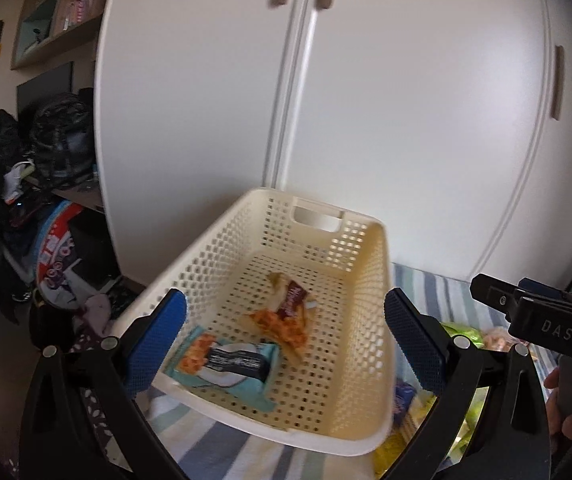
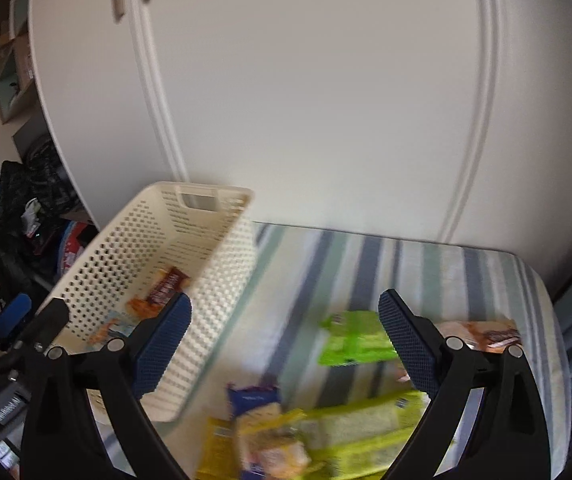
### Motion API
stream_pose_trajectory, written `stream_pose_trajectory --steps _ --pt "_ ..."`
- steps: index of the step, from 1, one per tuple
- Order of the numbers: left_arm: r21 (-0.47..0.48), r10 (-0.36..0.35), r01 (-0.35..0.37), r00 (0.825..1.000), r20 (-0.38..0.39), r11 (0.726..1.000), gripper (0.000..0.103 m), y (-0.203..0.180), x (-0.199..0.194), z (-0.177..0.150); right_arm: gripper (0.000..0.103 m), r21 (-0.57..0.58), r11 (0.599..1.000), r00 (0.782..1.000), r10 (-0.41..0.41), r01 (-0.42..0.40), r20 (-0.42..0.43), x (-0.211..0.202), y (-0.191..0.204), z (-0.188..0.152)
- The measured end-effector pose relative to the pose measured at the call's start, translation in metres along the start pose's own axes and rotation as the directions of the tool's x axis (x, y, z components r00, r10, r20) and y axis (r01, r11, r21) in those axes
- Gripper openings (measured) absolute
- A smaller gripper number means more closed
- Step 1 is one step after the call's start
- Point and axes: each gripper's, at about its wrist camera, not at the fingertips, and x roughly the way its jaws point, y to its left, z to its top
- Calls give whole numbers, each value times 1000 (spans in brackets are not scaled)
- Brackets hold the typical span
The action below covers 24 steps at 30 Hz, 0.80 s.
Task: Organize snacks
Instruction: 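Move the right tool back to the pile and grasp the tan cookie bag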
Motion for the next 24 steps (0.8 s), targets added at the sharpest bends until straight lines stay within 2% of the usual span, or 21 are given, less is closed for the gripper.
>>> stream_pose_trajectory --steps 6,14,18,24 --pt "32 -75 75 997 2 997 101 -15 -4 -3 98 60 997 999 -38 40 -27 -7 -39 -13" --pt "50 -185 187 982 -46 981 101 -38 -5 -13 98 116 987 986 -99 114 -132 -1 -88 -47" --pt "65 -239 246 966 -94 967 101 -55 -4 -22 98 146 977 979 -135 158 -155 4 -112 -52" --pt "90 -306 323 938 -160 942 101 -76 -1 -35 98 183 967 973 -146 179 -178 18 -135 -43"
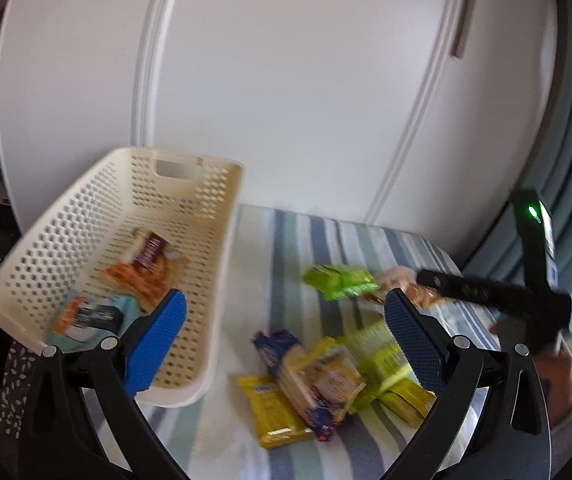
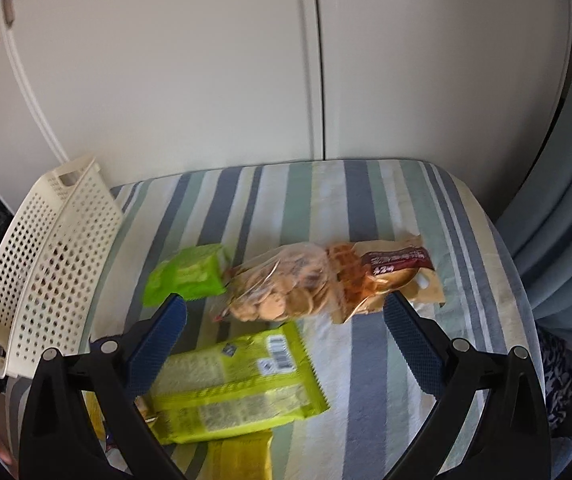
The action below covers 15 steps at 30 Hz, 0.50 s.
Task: Organize snacks
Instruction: 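Move the right tool back to the pile and grasp the tan cookie bag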
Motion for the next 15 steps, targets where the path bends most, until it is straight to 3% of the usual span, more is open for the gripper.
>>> stream_pose_trajectory --steps 5,15 --pt "14 -43 44 997 -62 999 101 -9 14 -9 98 28 1000 1000 -7 7 -20 9 -15 8" --pt "48 -11 15 995 -94 999 101 -13 24 -15 98 205 975 994 -75 90 -79 32 -91 11"
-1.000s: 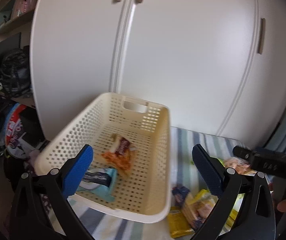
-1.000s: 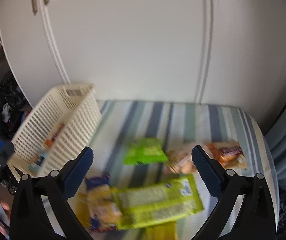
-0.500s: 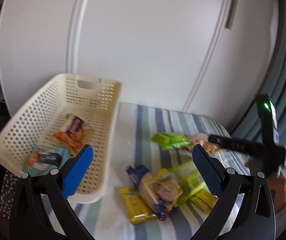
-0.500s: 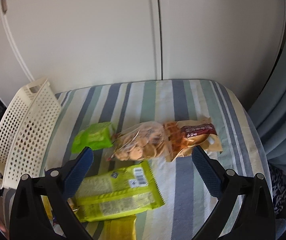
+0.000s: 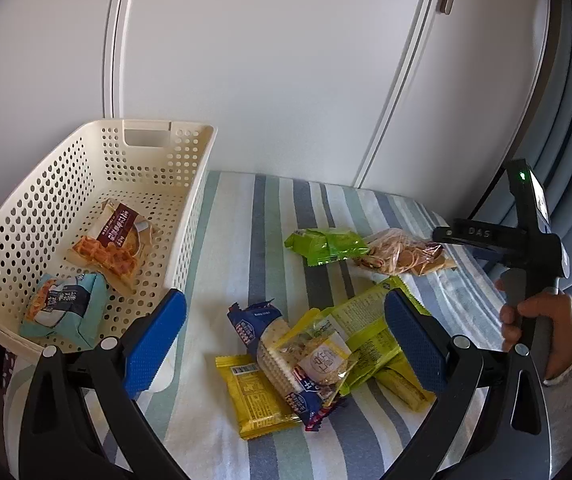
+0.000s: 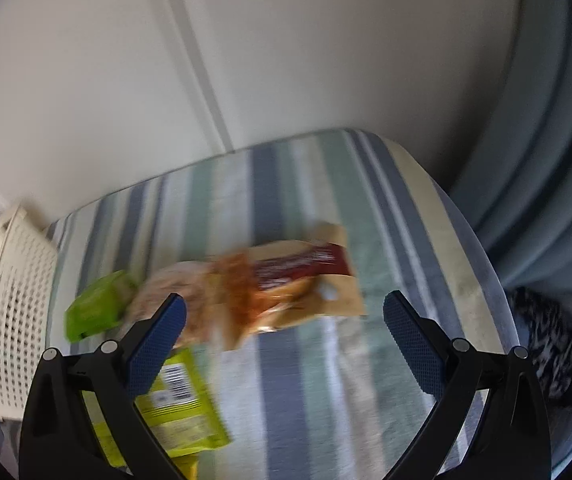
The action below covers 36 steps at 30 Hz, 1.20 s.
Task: Organize snacks
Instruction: 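Move the right tool back to the pile and grasp the tan cookie bag, then grasp the green packet with the left gripper while the right gripper holds the cookie bag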
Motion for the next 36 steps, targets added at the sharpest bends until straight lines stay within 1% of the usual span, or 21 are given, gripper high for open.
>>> stream_pose_trajectory --steps 3,6,8,10,12,15,17,19,21,22,25,28,31,32,36 --pt "11 11 -11 1000 3 1000 101 -1 2 0 98 94 995 999 37 -33 -39 12 -18 3" --pt "29 25 -25 1000 5 999 101 -3 3 -1 98 193 977 991 109 -92 -80 25 -30 4" --pt "35 28 -28 1000 7 999 101 -3 4 -1 98 278 949 977 183 -148 -107 36 -36 2" --pt "39 28 -28 1000 9 999 101 -3 4 -1 98 337 924 965 233 -182 -118 47 -39 2" --pt "45 32 -32 999 10 998 101 -4 4 -1 98 368 909 959 257 -197 -121 53 -38 3" --pt "54 37 -37 999 10 998 101 -5 5 -2 98 355 920 969 218 -165 -114 60 -28 9" --pt "59 38 -38 999 10 998 101 -5 5 -2 98 326 936 978 179 -135 -109 65 -20 16" --pt "65 40 -41 999 11 997 101 -6 6 -2 98 286 955 988 111 -78 -104 72 -12 25" --pt "71 44 -45 999 10 996 101 -6 6 -2 98 235 972 994 45 -20 -101 82 -3 34" --pt "74 45 -46 999 10 996 101 -6 7 -3 98 197 980 995 2 18 -99 86 4 37" --pt "87 51 -52 999 10 995 101 -8 8 -4 98 103 990 991 -91 100 -95 95 20 41" --pt "104 60 -60 998 9 993 101 -10 10 -5 93 9 984 981 -175 176 -79 102 36 41" --pt "126 67 -67 998 5 990 101 -13 14 -7 87 7 985 983 -173 174 -66 100 37 40" --pt "131 67 -67 998 2 989 101 -15 16 -7 82 3 985 983 -171 171 -62 94 37 34" --pt "109 27 -23 999 -42 994 101 -14 26 -4 70 -11 988 987 -155 155 -51 79 33 22"
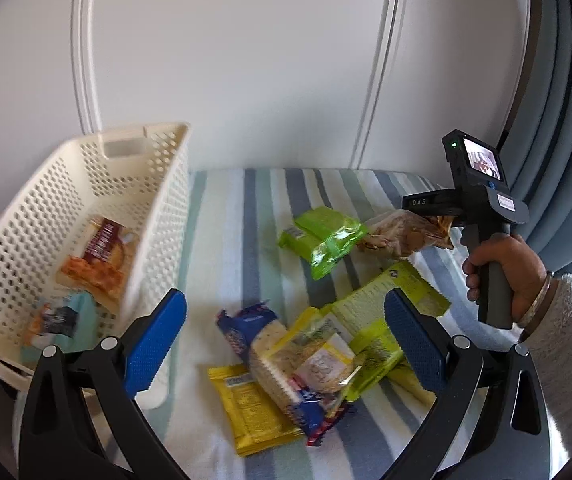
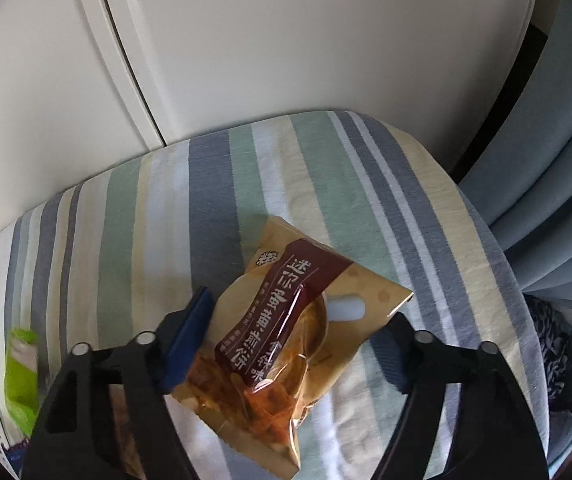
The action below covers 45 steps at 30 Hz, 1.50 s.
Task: Organize snacks
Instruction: 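Grasp the green packet with the left gripper while the right gripper holds the cookie bag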
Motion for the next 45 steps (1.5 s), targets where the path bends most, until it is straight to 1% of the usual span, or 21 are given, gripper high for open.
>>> stream_pose_trajectory --steps 2,5,8,10,12,13,15,17,19,21,24,26,29,33,36,37,41,45 --pt "-3 -2 2 1000 -12 1000 101 -1 4 3 67 -7 1000 1000 -2 2 12 -7 -8 1" --pt "-13 -12 11 1000 -28 1000 101 -6 10 13 64 2 1000 999 18 -18 28 -17 -20 -8" --pt "-47 -63 61 996 -56 997 101 -12 20 28 63 19 998 997 56 -57 53 -31 -30 -13" --pt "-90 -109 100 990 -94 991 101 -19 34 42 63 19 997 994 70 -72 84 -42 -32 -18" --pt "-136 -162 144 979 -126 980 101 -23 49 54 63 21 996 990 84 -87 110 -49 -28 -21" --pt "-163 -171 148 975 -140 975 101 -25 58 60 63 23 995 988 94 -97 121 -51 -27 -24" --pt "-194 -151 116 973 -175 974 101 -28 73 67 63 25 994 986 102 -106 131 -52 -30 -25" --pt "-214 -136 91 968 -209 973 101 -30 89 72 62 33 992 986 113 -118 120 -44 -38 -22" --pt "-235 -128 69 961 -246 969 101 -30 105 75 62 60 988 985 138 -144 105 -43 -41 -17" --pt "-260 -136 62 951 -277 964 101 -29 122 77 62 86 984 984 149 -158 100 -39 -47 -17" --pt "-315 -158 53 935 -317 948 101 -25 143 76 62 103 983 986 146 -154 86 -29 -55 -14" --pt "-359 -163 31 925 -344 933 101 -20 156 76 62 116 979 984 156 -165 81 -28 -56 -14" --pt "-385 -148 -3 921 -360 923 101 -16 168 76 62 109 980 984 155 -164 87 -28 -55 -13" --pt "-375 -107 -56 911 -398 925 101 -10 180 74 62 107 980 984 161 -169 79 -24 -53 -13" --pt "-390 -104 -75 902 -419 918 101 -6 191 70 62 106 979 983 165 -173 78 -21 -55 -13" --pt "-394 -108 -68 906 -409 916 101 -6 190 70 62 107 979 983 165 -173 78 -20 -55 -13" --pt "-369 -88 -81 904 -418 926 101 -10 192 70 62 101 980 983 167 -174 75 -18 -54 -13" --pt "-317 -40 -107 904 -426 942 101 -19 193 68 62 93 981 984 161 -168 77 -18 -52 -13"
